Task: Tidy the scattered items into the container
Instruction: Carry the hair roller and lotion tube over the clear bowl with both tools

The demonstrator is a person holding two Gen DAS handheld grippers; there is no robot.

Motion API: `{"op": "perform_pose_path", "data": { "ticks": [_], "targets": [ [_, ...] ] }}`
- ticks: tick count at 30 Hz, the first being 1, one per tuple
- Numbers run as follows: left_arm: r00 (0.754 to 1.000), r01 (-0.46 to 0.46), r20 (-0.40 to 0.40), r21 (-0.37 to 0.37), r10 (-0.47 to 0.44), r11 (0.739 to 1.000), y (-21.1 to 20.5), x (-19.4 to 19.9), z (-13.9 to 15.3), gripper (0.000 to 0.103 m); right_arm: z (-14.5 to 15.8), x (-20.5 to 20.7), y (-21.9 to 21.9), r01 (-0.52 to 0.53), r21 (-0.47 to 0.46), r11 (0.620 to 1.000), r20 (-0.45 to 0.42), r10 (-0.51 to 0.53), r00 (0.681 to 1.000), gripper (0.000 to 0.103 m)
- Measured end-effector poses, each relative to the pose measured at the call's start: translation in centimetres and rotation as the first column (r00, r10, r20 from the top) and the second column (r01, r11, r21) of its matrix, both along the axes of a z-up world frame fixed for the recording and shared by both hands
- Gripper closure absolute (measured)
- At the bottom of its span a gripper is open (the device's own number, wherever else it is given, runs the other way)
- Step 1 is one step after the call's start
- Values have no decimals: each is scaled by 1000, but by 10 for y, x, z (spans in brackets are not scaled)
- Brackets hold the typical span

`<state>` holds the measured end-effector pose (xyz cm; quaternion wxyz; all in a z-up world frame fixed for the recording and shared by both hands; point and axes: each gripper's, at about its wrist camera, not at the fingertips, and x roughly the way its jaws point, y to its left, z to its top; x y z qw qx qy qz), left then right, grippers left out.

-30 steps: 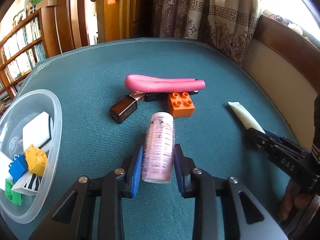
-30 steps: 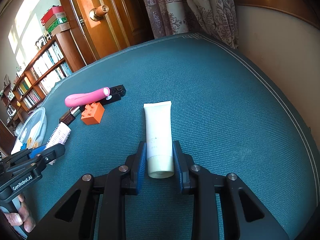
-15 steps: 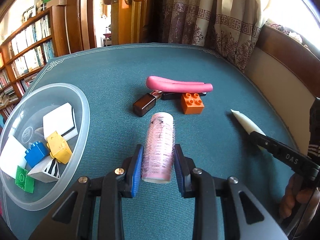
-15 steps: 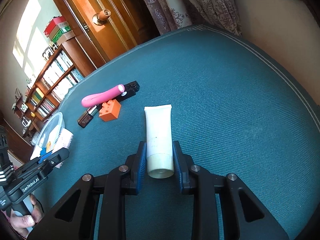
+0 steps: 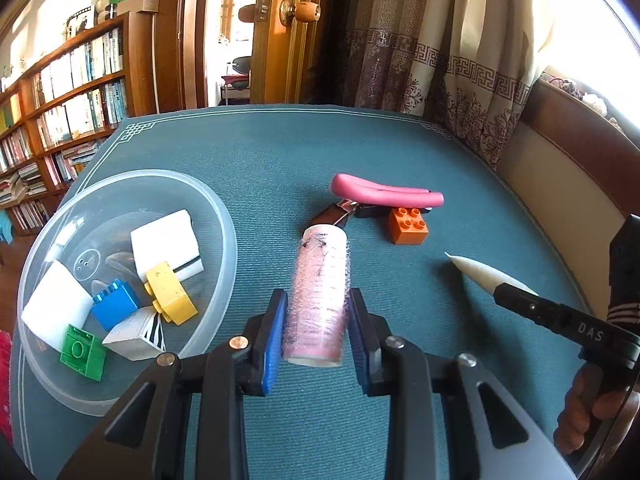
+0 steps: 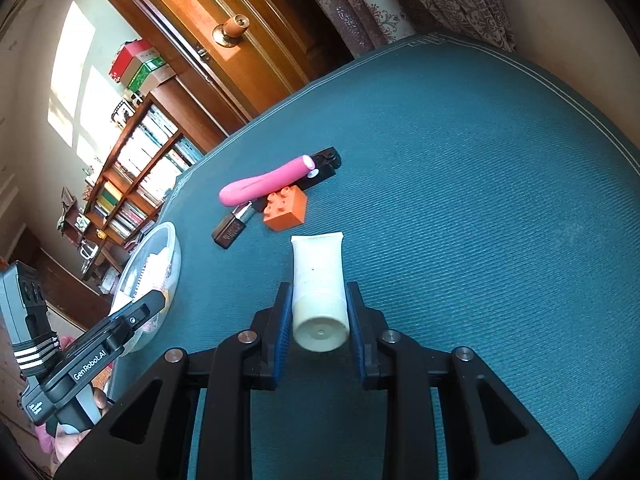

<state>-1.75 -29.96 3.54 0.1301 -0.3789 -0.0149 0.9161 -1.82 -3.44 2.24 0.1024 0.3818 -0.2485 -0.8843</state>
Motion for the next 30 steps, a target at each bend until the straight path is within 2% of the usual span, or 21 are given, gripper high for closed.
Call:
{"op": "perform_pose_path", "data": {
  "ticks": [20,30],
  "targets": [
    [990,-133,-29,45,135,990,-71,-4,7,69,36,-11,-63,-108,1,994,-83,107,991,76],
    [979,-199,-26,63,201,978,-111,-11,4,69,53,-27,-116,-189,16,982,-117,190,975,76]
  ]
}}
